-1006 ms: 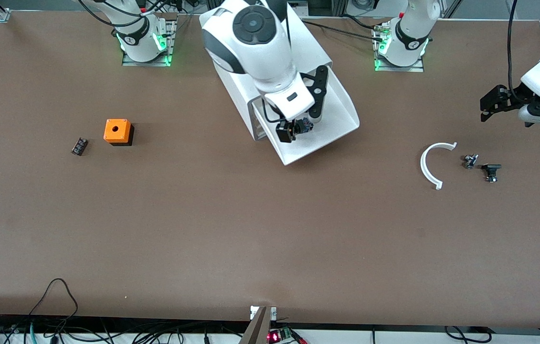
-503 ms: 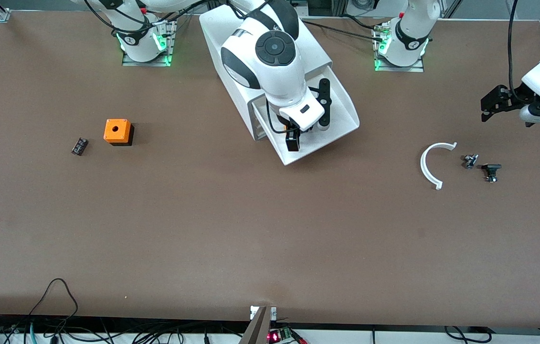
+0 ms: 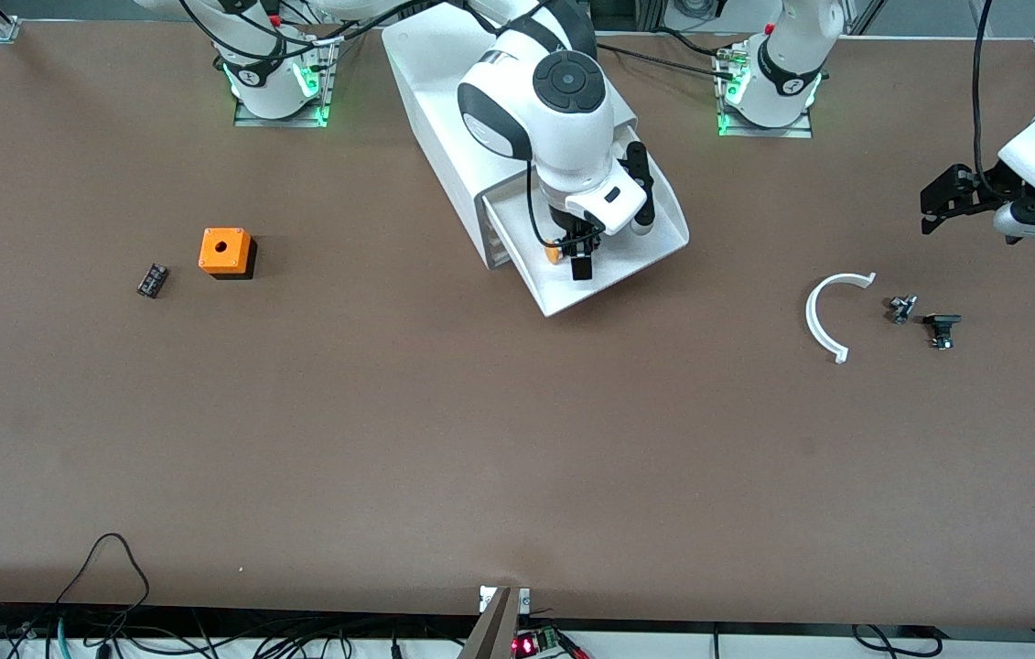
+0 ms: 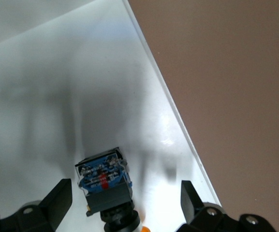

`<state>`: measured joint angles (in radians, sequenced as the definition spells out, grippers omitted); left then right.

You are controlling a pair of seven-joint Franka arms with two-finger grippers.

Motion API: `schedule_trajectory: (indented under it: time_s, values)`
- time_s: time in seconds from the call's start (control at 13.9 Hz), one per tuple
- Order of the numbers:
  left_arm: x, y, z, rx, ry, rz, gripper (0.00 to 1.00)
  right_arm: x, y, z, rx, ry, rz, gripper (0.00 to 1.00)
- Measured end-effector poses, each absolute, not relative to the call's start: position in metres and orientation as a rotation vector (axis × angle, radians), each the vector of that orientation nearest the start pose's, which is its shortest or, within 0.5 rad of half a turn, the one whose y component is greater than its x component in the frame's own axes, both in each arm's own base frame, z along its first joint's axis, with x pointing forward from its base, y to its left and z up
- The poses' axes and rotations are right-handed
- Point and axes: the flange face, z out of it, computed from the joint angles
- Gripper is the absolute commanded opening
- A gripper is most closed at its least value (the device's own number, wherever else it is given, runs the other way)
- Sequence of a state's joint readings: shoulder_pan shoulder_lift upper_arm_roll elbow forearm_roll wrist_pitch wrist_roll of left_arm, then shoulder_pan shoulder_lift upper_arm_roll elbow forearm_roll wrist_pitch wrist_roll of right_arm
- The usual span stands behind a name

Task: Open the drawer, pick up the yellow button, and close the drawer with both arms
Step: 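Lower the right gripper into the drawer and grasp the yellow-capped button, then lift the button out with the right gripper while the left gripper approaches the drawer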

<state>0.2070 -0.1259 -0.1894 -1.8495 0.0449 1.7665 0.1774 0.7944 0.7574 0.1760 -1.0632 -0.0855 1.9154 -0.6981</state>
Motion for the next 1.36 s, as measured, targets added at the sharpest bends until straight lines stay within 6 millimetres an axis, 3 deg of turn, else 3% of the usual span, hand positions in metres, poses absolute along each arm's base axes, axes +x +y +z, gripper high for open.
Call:
schedule_trajectory:
  time_s: [0.36,0.65,0.86,1.15,1.36]
  values:
    - [0.528,0.003,0.574,-3.058,0.271,-0.046,1.00,0.474,0.600,0.392,2.098,2.359,0.114,0.62]
    - [0.529,0.000,0.575,-3.056,0.280,-0.053,1.00,0.460,0.608,0.389,2.059,2.382,0.078,0.40]
    - [0.529,-0.004,0.578,-3.053,0.290,-0.065,1.00,0.448,0.617,0.391,2.032,2.401,0.082,0.33]
    - [0.528,-0.009,0.581,-3.053,0.281,-0.075,1.00,0.449,0.617,0.393,2.025,2.397,0.090,0.26]
    - [0.525,0.007,0.586,-3.059,0.222,-0.085,1.00,0.469,0.601,0.428,2.088,2.338,0.174,0.26]
